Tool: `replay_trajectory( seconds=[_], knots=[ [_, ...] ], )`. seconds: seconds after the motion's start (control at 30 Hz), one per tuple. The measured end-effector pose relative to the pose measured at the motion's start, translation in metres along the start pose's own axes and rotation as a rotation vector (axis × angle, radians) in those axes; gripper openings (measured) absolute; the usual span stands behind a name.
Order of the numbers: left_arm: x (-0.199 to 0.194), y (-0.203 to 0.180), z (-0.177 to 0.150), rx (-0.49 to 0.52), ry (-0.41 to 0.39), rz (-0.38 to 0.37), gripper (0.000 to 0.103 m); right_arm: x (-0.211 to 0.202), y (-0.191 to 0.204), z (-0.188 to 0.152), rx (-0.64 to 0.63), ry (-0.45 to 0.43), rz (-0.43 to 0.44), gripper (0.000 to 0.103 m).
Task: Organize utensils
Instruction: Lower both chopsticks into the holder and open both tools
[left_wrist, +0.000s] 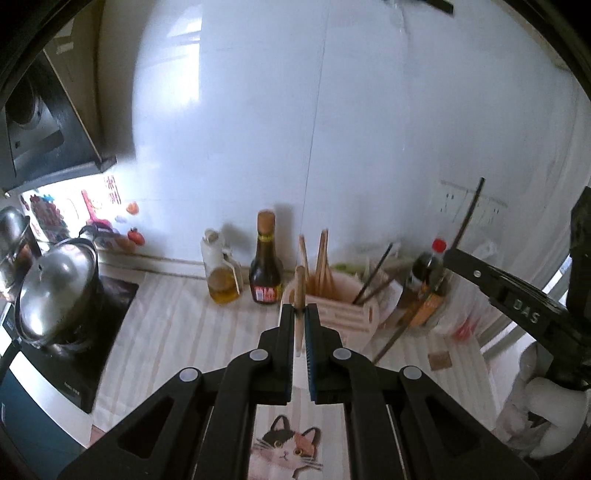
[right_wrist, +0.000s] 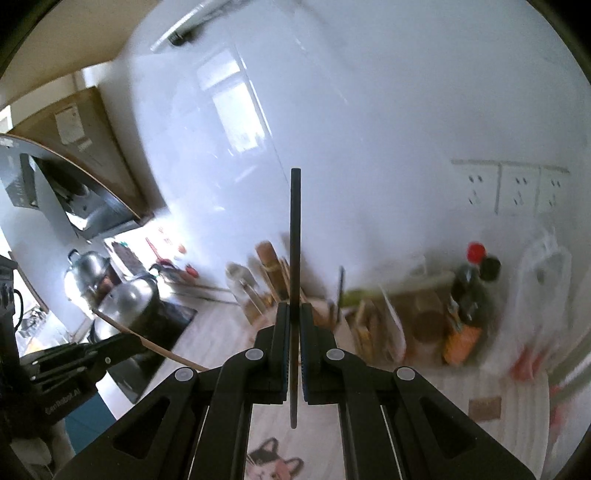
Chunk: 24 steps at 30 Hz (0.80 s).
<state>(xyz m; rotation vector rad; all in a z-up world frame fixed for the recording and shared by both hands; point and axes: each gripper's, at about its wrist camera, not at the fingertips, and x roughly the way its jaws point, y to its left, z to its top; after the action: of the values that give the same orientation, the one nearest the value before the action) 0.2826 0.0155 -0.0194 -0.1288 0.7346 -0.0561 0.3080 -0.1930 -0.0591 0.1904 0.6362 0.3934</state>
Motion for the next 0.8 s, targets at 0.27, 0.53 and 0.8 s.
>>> replay_trajectory(
  seconds=[0.27, 0.53, 0.8],
  knots=[
    [-0.006, -0.010, 0.051, 0.014, -0.067, -0.013, 0.003, 0.004, 0.017, 0.060, -0.047, -0.082, -0.010, 0.005],
    [0.031, -0.023, 0.090, 0.041, -0.054, -0.046, 0.003, 0.044, 0.007, 0.094, -0.048, -0.082, -0.083, 0.005],
    [0.091, -0.022, 0.093, 0.042, 0.048, -0.076, 0.003, 0.095, -0.010, 0.087, -0.016, 0.006, -0.099, 0.005]
  ],
)
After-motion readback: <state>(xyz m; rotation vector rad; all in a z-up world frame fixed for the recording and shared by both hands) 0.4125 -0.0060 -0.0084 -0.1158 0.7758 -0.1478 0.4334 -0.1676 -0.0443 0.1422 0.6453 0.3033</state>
